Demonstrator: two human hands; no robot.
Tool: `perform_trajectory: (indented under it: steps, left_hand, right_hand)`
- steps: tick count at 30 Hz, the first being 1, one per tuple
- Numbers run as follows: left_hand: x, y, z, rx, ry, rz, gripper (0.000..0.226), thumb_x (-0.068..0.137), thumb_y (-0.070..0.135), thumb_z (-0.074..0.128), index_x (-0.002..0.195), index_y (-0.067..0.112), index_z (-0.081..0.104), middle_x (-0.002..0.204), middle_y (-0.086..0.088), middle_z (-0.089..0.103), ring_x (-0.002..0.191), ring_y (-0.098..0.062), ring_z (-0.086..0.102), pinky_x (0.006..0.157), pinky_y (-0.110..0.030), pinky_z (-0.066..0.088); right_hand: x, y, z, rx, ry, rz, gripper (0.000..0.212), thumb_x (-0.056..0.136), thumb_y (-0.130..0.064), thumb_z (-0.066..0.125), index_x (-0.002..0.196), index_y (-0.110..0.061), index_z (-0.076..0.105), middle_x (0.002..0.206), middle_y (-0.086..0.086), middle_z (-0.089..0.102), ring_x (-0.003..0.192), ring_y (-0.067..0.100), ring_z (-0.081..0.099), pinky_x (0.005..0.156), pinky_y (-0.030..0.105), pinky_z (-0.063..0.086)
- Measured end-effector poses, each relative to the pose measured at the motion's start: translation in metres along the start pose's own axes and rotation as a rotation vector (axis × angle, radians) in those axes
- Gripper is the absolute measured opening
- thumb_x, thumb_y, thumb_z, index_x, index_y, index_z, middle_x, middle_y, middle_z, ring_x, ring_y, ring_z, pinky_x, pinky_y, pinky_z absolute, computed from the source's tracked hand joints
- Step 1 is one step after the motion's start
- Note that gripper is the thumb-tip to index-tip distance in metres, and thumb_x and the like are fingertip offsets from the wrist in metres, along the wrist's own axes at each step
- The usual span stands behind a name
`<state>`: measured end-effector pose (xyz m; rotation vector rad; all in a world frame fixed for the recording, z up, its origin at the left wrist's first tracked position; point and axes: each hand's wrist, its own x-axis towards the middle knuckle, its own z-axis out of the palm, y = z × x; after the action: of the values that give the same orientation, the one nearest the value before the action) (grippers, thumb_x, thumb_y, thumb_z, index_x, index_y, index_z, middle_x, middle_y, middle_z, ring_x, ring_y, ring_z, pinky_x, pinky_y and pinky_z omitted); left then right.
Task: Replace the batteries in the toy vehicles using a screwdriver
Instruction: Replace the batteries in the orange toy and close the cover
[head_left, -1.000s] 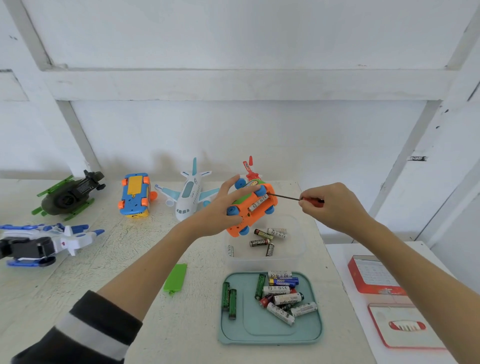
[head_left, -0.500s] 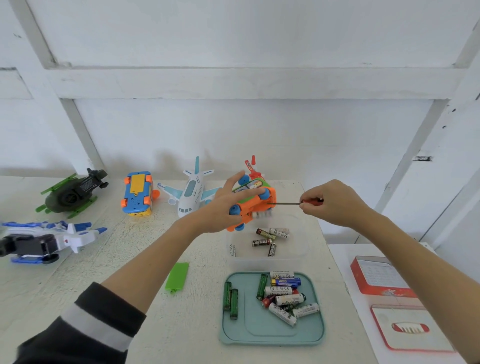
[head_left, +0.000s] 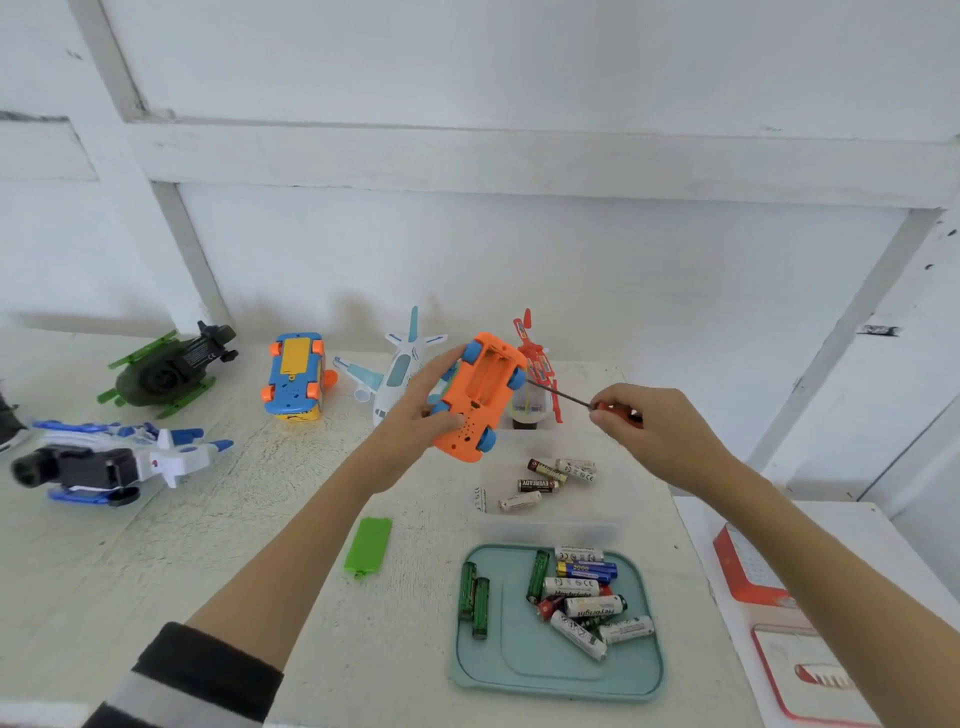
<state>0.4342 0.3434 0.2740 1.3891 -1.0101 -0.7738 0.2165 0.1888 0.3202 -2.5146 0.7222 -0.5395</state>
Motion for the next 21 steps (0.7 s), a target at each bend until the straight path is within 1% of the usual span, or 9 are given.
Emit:
perform_trajectory:
  steps: [3, 5, 7, 9, 12, 14, 15, 18, 21]
  left_hand:
    - [-0.016, -0.005, -0.013, -0.120, 0.099, 0.006, 0.073, 0.094, -0.009, 0.047, 0.143, 0.045, 0.035, 0.136, 0.008, 0.055, 0.108, -0.021, 0.066, 0.082, -0.038, 0.057]
    - [-0.028, -0.007, -0.023, -0.166, 0.199, 0.017, 0.072, 0.095, -0.012, 0.041, 0.146, 0.038, 0.033, 0.129, 0.016, 0.057, 0.105, -0.016, 0.067, 0.078, -0.034, 0.058]
    - [-0.042, -0.007, -0.037, -0.202, 0.302, 0.026, 0.070, 0.095, -0.011, 0.041, 0.145, 0.038, 0.033, 0.133, 0.017, 0.052, 0.107, -0.014, 0.067, 0.077, -0.034, 0.058]
    - [-0.056, -0.007, -0.052, -0.229, 0.366, 0.032, 0.071, 0.096, -0.010, 0.041, 0.148, 0.037, 0.030, 0.134, 0.019, 0.052, 0.110, -0.013, 0.065, 0.078, -0.035, 0.059]
    - [-0.077, -0.007, -0.073, -0.207, 0.430, 0.030, 0.073, 0.096, -0.011, 0.040, 0.151, 0.035, 0.027, 0.137, 0.020, 0.052, 0.113, -0.011, 0.064, 0.078, -0.034, 0.058]
    - [-0.089, -0.008, -0.081, -0.184, 0.440, 0.024, 0.073, 0.095, -0.010, 0.041, 0.151, 0.035, 0.027, 0.145, 0.015, 0.044, 0.119, -0.015, 0.061, 0.078, -0.034, 0.057]
    - [-0.094, -0.007, -0.082, -0.176, 0.449, 0.018, 0.073, 0.095, -0.010, 0.041, 0.151, 0.035, 0.027, 0.144, 0.015, 0.045, 0.118, -0.015, 0.061, 0.078, -0.033, 0.056]
    - [-0.105, -0.007, -0.085, -0.157, 0.463, 0.002, 0.071, 0.095, -0.010, 0.042, 0.149, 0.036, 0.031, 0.126, 0.026, 0.058, 0.111, -0.012, 0.065, 0.077, -0.033, 0.057]
    - [-0.114, -0.007, -0.085, -0.134, 0.457, -0.016, 0.070, 0.096, -0.010, 0.042, 0.147, 0.036, 0.030, 0.114, 0.031, 0.063, 0.107, -0.011, 0.066, 0.077, -0.032, 0.057]
  right_hand:
    - [0.001, -0.020, 0.019, 0.030, -0.084, -0.060, 0.018, 0.093, -0.019, 0.051, 0.103, -0.017, 0.065, 0.076, -0.008, 0.061, 0.069, 0.010, 0.053, 0.074, 0.035, 0.046]
    - [0.002, -0.034, 0.034, 0.024, -0.138, -0.134, 0.018, 0.092, -0.017, 0.052, 0.104, -0.018, 0.064, 0.083, -0.008, 0.061, 0.071, 0.010, 0.051, 0.075, 0.034, 0.045]
    - [0.004, -0.045, 0.052, -0.032, -0.191, -0.237, 0.019, 0.091, -0.020, 0.054, 0.108, -0.020, 0.064, 0.087, -0.017, 0.053, 0.080, 0.008, 0.047, 0.074, 0.028, 0.041]
    - [0.006, -0.054, 0.068, -0.101, -0.271, -0.313, 0.024, 0.092, -0.026, 0.054, 0.114, -0.023, 0.062, 0.089, -0.017, 0.047, 0.084, 0.005, 0.043, 0.074, 0.025, 0.039]
    - [0.009, -0.067, 0.092, -0.158, -0.412, -0.376, 0.026, 0.091, -0.027, 0.055, 0.116, -0.022, 0.061, 0.100, -0.007, 0.055, 0.094, 0.010, 0.047, 0.080, 0.027, 0.039]
    - [0.011, -0.076, 0.107, -0.167, -0.496, -0.432, 0.021, 0.090, -0.025, 0.057, 0.110, -0.020, 0.064, 0.101, -0.005, 0.061, 0.099, 0.013, 0.047, 0.084, 0.030, 0.040]
    - [0.012, -0.080, 0.114, -0.163, -0.530, -0.461, 0.019, 0.089, -0.024, 0.059, 0.106, -0.020, 0.066, 0.099, -0.005, 0.063, 0.099, 0.013, 0.047, 0.085, 0.032, 0.040]
    - [0.013, -0.087, 0.132, -0.199, -0.603, -0.563, 0.016, 0.087, -0.023, 0.062, 0.100, -0.022, 0.071, 0.099, -0.007, 0.067, 0.097, 0.013, 0.049, 0.083, 0.032, 0.038]
    - [0.009, -0.089, 0.147, -0.184, -0.639, -0.633, 0.014, 0.084, -0.022, 0.066, 0.095, -0.024, 0.075, 0.095, -0.006, 0.071, 0.093, 0.015, 0.053, 0.081, 0.031, 0.038]
